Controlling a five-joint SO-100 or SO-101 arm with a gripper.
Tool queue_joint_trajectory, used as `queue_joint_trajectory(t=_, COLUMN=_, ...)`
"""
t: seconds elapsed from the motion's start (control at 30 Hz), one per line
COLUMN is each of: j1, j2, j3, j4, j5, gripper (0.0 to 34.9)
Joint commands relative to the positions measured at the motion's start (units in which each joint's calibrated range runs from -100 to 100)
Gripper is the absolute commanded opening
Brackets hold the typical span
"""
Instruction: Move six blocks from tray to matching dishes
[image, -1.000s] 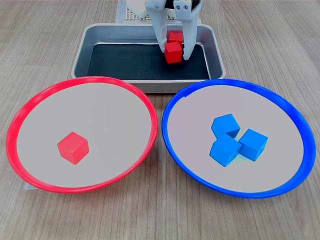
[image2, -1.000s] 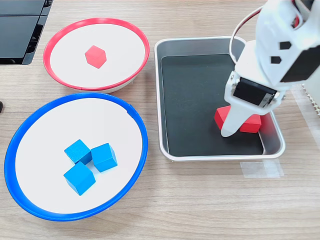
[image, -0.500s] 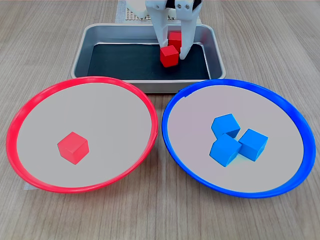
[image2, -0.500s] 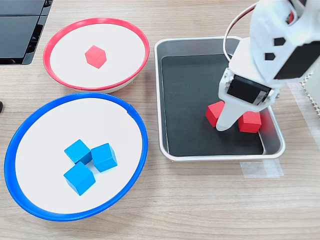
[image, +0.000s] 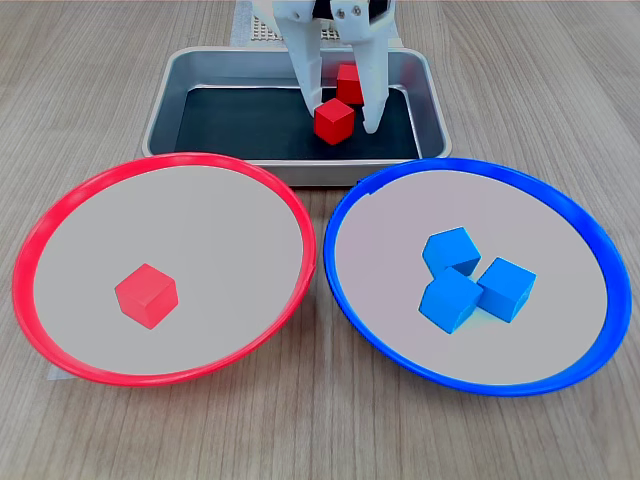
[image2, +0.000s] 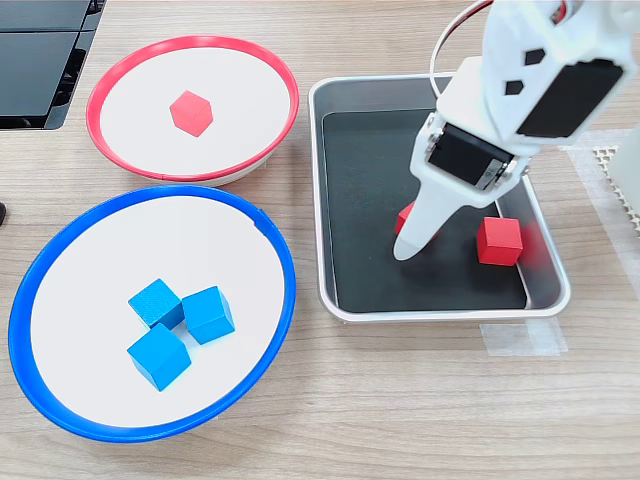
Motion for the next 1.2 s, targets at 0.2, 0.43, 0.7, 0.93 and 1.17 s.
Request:
queue_joint_trajectory(t=0.2, j1=0.73, j2=0.12, j3=-0.21, j4=0.56, j5=-0.29, gripper=1.4)
queue_joint_trajectory(t=0.43, j1=2.15, j2=3.02, j3=-18.24, j4=0.72, j5=-8.50, gripper=0.1)
queue_joint_trajectory(t=0.7, j1=12.59, j2=27.92, j3=-57.75, j4=0.47, j5=-21.78, gripper=0.1)
queue_joint_trajectory(t=0.93, j1=17.11, j2=36.62, j3=-63.66, j4=-2.00, j5=-19.10, gripper=14.2)
queue_joint_trajectory(t=1.17, j1=17.67, j2=27.92, j3=-51.56, j4=-1.26, j5=-16.31, gripper=17.3)
